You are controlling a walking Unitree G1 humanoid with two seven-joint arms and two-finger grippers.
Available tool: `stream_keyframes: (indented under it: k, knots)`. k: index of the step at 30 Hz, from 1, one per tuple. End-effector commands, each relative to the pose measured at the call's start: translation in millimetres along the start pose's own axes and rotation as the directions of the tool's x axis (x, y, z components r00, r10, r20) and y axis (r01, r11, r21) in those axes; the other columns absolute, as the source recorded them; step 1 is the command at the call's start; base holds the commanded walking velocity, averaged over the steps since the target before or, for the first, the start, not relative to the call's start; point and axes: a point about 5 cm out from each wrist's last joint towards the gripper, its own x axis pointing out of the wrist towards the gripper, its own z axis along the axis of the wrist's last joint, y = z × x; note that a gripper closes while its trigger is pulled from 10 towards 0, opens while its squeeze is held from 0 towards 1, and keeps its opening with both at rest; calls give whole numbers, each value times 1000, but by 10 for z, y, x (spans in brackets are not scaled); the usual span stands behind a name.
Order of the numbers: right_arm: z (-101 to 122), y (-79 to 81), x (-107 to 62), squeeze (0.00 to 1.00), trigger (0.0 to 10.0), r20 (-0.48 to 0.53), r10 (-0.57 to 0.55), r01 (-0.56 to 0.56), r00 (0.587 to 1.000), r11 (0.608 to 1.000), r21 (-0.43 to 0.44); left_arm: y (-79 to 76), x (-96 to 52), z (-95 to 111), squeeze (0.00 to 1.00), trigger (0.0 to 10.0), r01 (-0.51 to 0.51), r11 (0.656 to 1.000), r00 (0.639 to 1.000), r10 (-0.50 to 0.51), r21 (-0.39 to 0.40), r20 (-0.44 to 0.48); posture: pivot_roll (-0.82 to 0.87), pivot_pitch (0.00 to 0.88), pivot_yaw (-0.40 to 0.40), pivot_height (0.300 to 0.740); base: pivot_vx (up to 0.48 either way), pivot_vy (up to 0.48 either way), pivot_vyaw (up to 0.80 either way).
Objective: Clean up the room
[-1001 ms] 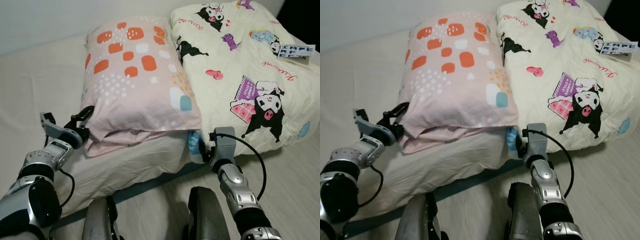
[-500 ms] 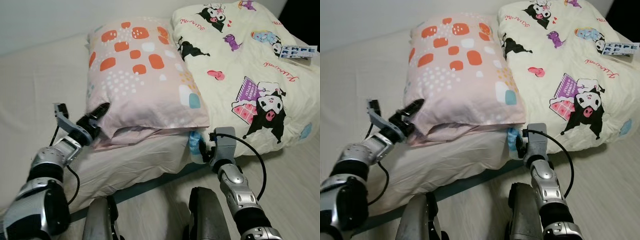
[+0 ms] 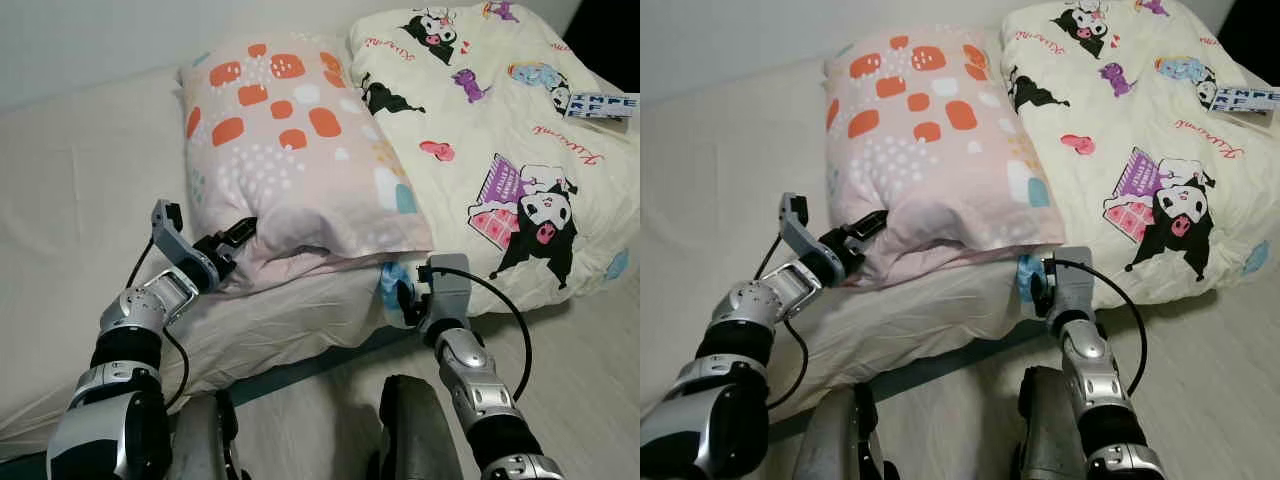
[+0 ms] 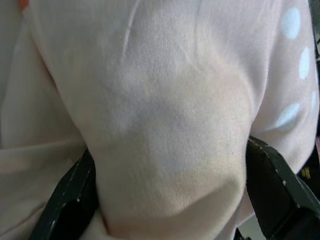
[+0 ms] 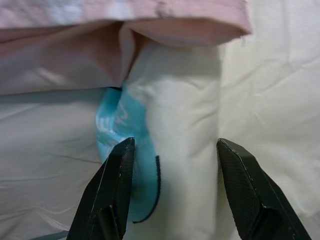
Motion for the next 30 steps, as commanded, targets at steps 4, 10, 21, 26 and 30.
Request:
stream_keyframes:
  k: [4, 10, 21, 26, 30]
  knots:
    - [-126, 30, -36, 0, 10000, -50, 7, -7, 999, 1000, 1, 28, 7, -261, 0, 8431, -35, 999, 993, 34, -11, -114, 38, 294, 18, 552, 0, 0, 0]
    - [-122, 35, -30, 0, 10000, -50, 9, -8, 999, 1000, 2, 51, -9, -333, 0, 0, -88, 994, 989, 95, 63, -113, 37, 291, 17, 552, 0, 0, 0]
    - [-120, 40, -27, 0, 10000, -49, 9, -8, 999, 1000, 2, 54, -37, -318, 0, 0, -156, 988, 986, 157, 22, -52, 38, 281, 20, 552, 0, 0, 0]
    - [-115, 41, -26, 0, 10000, -47, 8, -8, 999, 1000, 4, 19, -53, -321, 0, 0, -112, 993, 991, 114, 37, -64, 35, 274, 20, 552, 0, 0, 0]
    - [-68, 47, -13, 0, 10000, -29, 16, -15, 999, 1000, 20, -84, -147, -255, 0, 0, 40, 994, 993, -28, 98, -118, 35, 266, 18, 552, 0, 0, 0]
